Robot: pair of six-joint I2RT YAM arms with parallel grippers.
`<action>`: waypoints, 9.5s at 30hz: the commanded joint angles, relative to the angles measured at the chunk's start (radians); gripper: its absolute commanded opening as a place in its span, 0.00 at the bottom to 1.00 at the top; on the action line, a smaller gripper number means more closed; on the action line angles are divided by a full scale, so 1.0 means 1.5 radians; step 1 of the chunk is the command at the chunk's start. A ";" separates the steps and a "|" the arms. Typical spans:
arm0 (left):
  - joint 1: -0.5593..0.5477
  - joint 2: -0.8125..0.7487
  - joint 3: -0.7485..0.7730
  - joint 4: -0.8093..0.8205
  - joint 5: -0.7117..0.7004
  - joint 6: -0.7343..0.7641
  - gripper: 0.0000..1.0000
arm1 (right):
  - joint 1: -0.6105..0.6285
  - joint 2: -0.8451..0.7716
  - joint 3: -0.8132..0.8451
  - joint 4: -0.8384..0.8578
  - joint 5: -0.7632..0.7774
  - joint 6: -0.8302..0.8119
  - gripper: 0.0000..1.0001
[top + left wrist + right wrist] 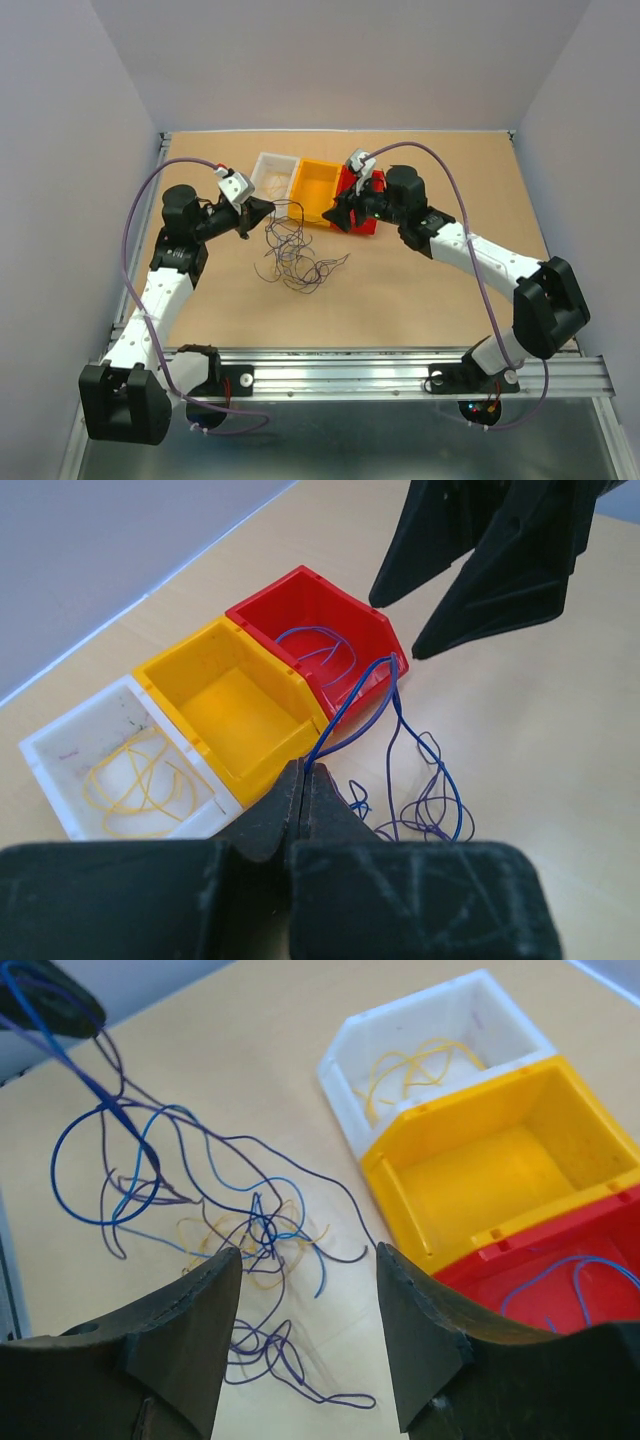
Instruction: Untangle the cables
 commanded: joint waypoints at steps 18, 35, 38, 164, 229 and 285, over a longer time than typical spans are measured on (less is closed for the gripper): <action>-0.004 -0.014 0.034 -0.006 0.044 0.002 0.00 | 0.080 0.094 0.050 0.114 -0.144 -0.092 0.57; -0.003 -0.004 0.052 -0.045 0.097 0.020 0.00 | 0.086 0.079 -0.034 0.352 -0.060 -0.015 0.01; -0.003 -0.003 0.051 -0.046 0.084 0.027 0.01 | 0.085 0.057 -0.065 0.389 -0.022 -0.010 0.01; -0.187 0.308 0.626 -0.132 -0.350 -0.006 0.00 | 0.129 -0.196 -0.091 -0.107 0.107 -0.110 0.76; -0.248 0.312 0.442 -0.067 -0.312 -0.085 0.00 | 0.053 0.097 -0.084 0.644 0.358 -0.097 0.01; -0.224 0.342 0.360 0.024 -0.350 -0.069 0.76 | -0.068 0.512 0.394 -0.199 0.481 0.189 0.01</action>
